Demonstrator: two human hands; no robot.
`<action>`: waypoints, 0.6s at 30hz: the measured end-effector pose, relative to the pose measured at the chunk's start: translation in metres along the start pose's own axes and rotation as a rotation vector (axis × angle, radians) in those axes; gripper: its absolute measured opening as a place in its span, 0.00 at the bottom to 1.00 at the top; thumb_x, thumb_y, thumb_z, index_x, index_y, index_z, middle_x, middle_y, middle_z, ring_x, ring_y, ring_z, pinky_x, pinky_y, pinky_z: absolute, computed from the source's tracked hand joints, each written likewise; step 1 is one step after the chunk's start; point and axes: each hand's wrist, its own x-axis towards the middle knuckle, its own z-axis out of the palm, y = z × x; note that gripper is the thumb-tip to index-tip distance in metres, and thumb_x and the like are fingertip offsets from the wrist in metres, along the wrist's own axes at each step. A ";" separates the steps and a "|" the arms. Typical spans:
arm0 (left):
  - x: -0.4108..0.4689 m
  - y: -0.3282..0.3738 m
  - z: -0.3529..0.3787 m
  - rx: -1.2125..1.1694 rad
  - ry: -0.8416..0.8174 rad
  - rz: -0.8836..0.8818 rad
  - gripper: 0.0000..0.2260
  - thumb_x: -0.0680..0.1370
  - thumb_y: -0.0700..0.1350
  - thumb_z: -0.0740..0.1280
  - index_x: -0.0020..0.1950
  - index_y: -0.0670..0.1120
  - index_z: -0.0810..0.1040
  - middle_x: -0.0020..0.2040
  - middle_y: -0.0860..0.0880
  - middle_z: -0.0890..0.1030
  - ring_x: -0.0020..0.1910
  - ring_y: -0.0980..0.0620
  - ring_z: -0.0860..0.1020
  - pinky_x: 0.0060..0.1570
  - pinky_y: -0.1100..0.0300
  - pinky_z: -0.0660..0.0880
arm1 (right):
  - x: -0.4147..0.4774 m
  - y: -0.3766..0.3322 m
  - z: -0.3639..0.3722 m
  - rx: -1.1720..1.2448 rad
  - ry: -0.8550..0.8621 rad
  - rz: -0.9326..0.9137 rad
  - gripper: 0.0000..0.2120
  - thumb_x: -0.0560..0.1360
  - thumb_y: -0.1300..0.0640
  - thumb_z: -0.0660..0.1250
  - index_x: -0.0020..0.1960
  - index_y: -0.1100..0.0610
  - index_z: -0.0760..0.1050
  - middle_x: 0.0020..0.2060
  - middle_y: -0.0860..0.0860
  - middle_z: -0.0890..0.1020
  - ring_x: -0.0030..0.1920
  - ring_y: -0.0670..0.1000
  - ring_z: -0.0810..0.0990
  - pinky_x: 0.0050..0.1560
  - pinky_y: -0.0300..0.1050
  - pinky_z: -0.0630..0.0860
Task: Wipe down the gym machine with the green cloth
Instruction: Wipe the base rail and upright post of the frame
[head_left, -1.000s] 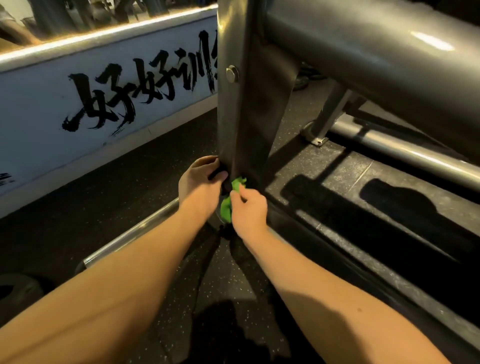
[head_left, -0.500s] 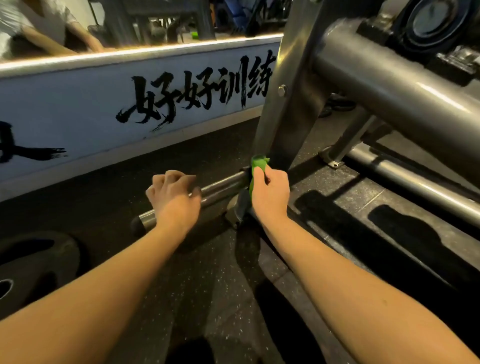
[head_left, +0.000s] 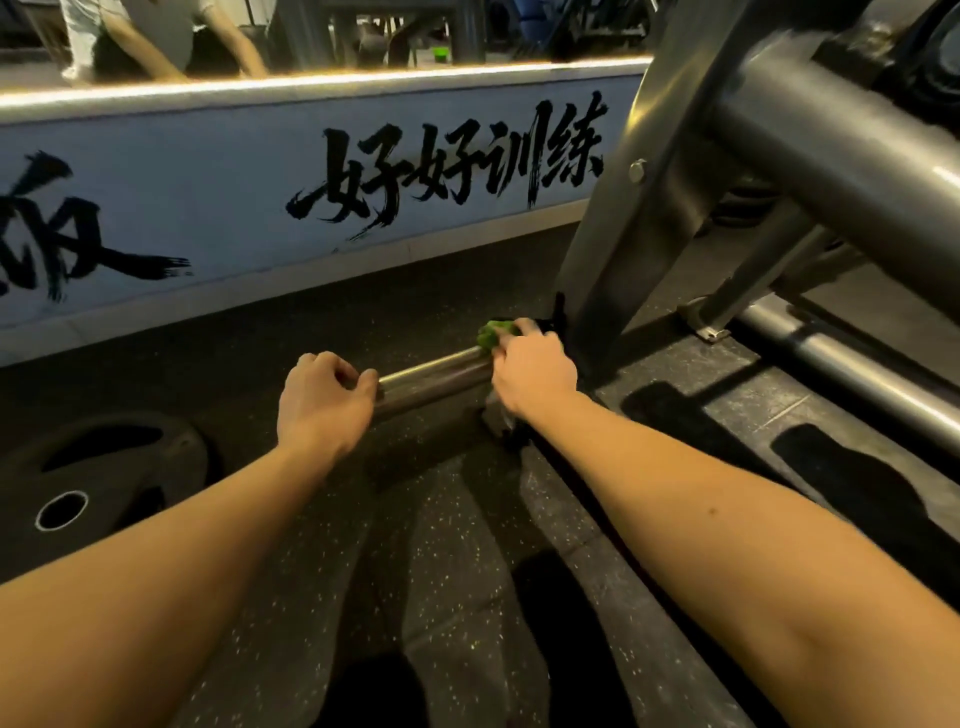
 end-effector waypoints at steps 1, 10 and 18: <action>0.000 -0.002 -0.001 0.005 0.002 -0.001 0.07 0.79 0.53 0.71 0.51 0.52 0.77 0.51 0.53 0.74 0.48 0.53 0.76 0.52 0.54 0.77 | 0.002 -0.001 0.003 0.052 0.018 0.056 0.19 0.85 0.52 0.55 0.73 0.54 0.72 0.72 0.55 0.70 0.69 0.57 0.70 0.67 0.53 0.68; -0.017 -0.013 -0.016 -0.076 -0.012 -0.012 0.03 0.81 0.48 0.68 0.54 0.54 0.77 0.52 0.55 0.73 0.48 0.54 0.76 0.41 0.66 0.69 | -0.026 -0.083 0.022 0.495 0.027 -0.203 0.15 0.83 0.52 0.61 0.68 0.51 0.76 0.65 0.51 0.68 0.56 0.54 0.78 0.61 0.50 0.77; -0.039 -0.007 -0.024 -0.256 -0.042 -0.197 0.15 0.82 0.50 0.67 0.69 0.53 0.76 0.60 0.53 0.75 0.50 0.56 0.78 0.47 0.62 0.76 | 0.034 0.007 -0.005 -0.088 -0.292 -0.030 0.20 0.85 0.47 0.49 0.70 0.51 0.72 0.72 0.55 0.71 0.77 0.62 0.61 0.75 0.63 0.61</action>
